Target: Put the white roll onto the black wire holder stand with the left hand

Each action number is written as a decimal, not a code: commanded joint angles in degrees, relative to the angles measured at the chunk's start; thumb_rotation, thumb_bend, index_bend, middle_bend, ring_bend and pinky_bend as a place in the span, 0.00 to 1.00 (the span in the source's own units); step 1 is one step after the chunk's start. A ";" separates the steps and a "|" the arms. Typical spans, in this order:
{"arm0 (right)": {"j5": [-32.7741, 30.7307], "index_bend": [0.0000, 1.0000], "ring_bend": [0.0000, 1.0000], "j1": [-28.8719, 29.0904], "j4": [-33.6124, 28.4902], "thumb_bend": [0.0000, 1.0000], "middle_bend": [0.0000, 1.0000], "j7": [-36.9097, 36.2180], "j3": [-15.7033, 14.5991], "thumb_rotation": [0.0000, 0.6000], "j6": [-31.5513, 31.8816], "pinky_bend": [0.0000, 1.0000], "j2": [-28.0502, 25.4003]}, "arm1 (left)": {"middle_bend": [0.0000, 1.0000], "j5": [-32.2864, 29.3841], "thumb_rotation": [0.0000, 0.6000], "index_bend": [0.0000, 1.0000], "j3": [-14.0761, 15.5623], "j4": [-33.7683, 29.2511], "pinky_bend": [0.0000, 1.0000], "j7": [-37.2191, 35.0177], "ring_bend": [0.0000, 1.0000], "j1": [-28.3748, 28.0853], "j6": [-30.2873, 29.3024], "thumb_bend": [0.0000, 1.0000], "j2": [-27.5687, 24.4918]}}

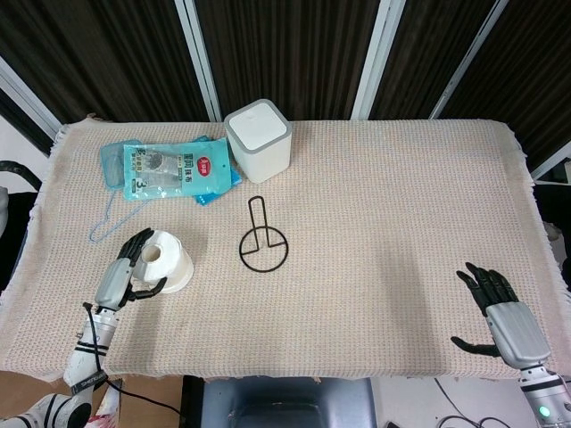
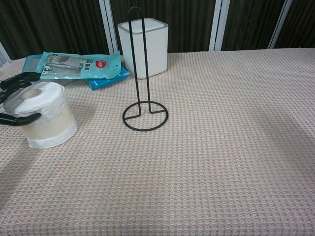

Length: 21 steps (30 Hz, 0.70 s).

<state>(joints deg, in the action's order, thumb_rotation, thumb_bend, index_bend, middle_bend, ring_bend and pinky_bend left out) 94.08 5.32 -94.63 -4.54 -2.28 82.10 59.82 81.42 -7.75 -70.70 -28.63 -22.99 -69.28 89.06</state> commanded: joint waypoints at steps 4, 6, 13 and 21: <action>-0.19 0.00 0.00 0.10 -0.03 0.13 0.00 0.14 -0.04 1.00 -0.35 0.00 0.01 | 0.00 0.37 1.00 0.00 0.08 -0.42 0.36 -2.72 0.05 -0.33 0.22 0.33 -0.44; -0.19 0.00 0.00 0.15 -0.09 0.13 0.00 0.22 -0.10 1.00 -0.51 0.00 -0.01 | 0.04 0.34 1.00 0.04 -0.15 -0.03 0.48 -3.24 0.16 -0.33 -0.16 0.36 -0.11; 0.06 0.00 0.00 0.02 -0.30 0.13 0.00 0.04 -0.24 1.00 -0.19 0.00 -0.21 | 0.31 -0.69 1.00 0.30 -0.73 1.33 0.69 -4.60 0.41 -0.39 0.08 0.45 0.82; 0.06 0.00 0.00 0.16 -0.35 0.13 0.00 -0.14 -0.40 1.00 -0.62 0.00 -0.29 | 0.35 2.48 1.00 0.34 -1.88 -2.29 0.73 -5.40 0.45 0.08 -5.53 0.52 -1.63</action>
<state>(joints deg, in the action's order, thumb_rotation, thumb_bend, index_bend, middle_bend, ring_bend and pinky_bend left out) 94.14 5.45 -94.97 -4.66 -2.64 81.54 59.53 82.13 -8.91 -70.87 -34.02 -23.17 -71.77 88.91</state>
